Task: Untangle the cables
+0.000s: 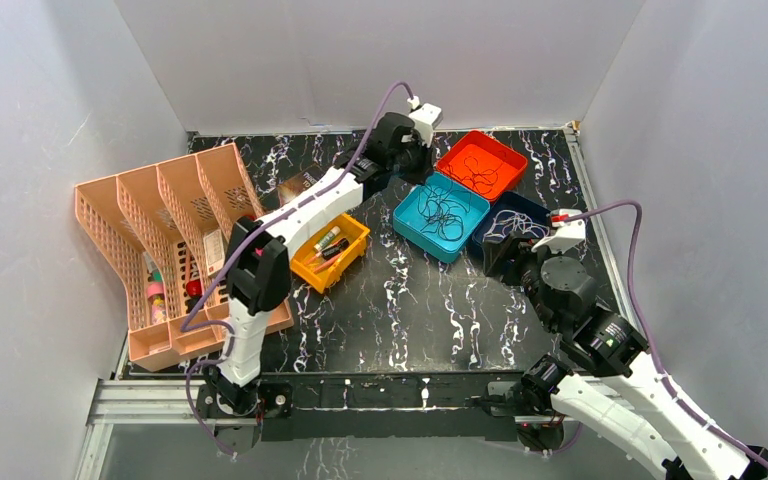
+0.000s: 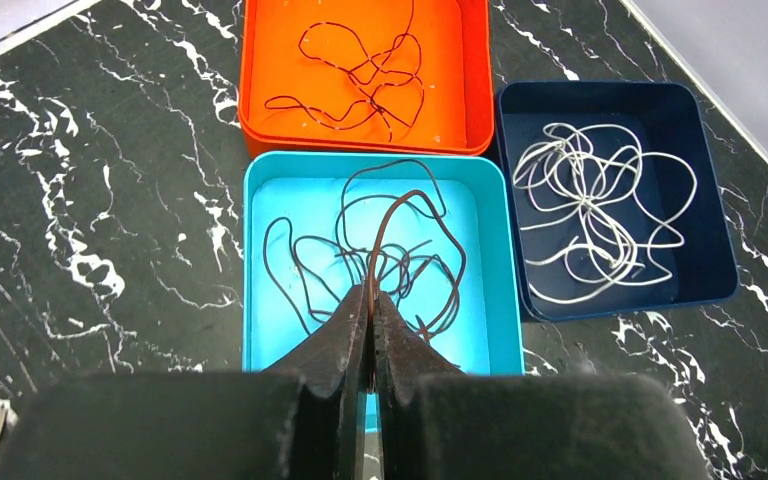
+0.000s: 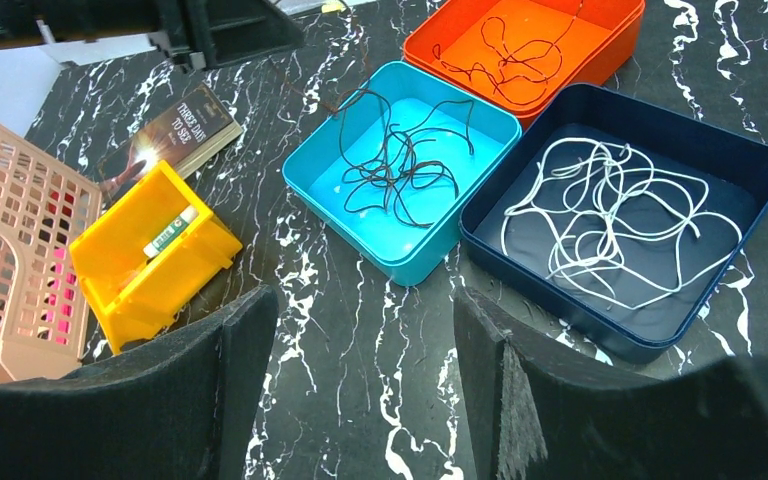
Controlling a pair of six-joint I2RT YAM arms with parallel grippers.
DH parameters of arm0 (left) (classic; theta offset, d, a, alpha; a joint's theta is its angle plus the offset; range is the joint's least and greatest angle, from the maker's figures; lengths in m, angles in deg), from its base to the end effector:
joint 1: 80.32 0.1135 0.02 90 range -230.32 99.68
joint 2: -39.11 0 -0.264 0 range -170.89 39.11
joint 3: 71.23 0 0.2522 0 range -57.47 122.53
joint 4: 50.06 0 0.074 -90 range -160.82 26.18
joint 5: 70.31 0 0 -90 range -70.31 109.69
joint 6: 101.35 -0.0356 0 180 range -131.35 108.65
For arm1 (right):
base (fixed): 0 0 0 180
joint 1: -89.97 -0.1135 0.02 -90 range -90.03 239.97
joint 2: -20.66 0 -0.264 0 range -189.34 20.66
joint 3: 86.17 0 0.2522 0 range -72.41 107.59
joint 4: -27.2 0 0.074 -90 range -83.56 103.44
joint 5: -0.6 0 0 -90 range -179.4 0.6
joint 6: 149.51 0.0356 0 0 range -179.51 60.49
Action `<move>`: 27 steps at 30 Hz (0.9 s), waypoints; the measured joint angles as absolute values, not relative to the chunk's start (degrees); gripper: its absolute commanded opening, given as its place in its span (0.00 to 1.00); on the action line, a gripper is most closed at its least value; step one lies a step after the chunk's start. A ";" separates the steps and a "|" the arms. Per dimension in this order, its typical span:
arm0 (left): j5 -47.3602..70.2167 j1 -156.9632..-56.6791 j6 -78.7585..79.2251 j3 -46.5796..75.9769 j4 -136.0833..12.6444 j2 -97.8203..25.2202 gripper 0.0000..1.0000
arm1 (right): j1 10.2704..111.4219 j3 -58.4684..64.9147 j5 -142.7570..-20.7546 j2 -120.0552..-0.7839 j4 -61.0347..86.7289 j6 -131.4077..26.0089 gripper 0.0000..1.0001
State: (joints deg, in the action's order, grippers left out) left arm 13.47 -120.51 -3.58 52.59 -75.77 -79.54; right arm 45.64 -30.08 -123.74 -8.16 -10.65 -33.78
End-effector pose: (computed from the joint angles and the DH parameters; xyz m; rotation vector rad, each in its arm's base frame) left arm 0.3796 -0.3257 0.3295 0.6254 1.8835 -0.6572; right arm 0.0959 0.0657 0.3373 0.1542 1.7308 0.3765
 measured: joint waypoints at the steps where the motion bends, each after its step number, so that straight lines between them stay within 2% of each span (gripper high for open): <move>1: 13.38 -120.48 -3.69 53.01 -75.61 -79.89 0.00 | 45.64 -30.09 -123.74 -8.18 -10.70 -33.78 0.73; 12: 12.99 -120.29 -4.98 60.37 -74.26 -90.56 0.00 | 45.64 -30.92 -123.59 -8.16 -11.20 -33.34 0.73; 27: 11.42 -120.24 -5.22 61.07 -76.62 -99.50 0.00 | 45.64 -31.81 -121.17 -8.70 -12.34 -31.46 0.74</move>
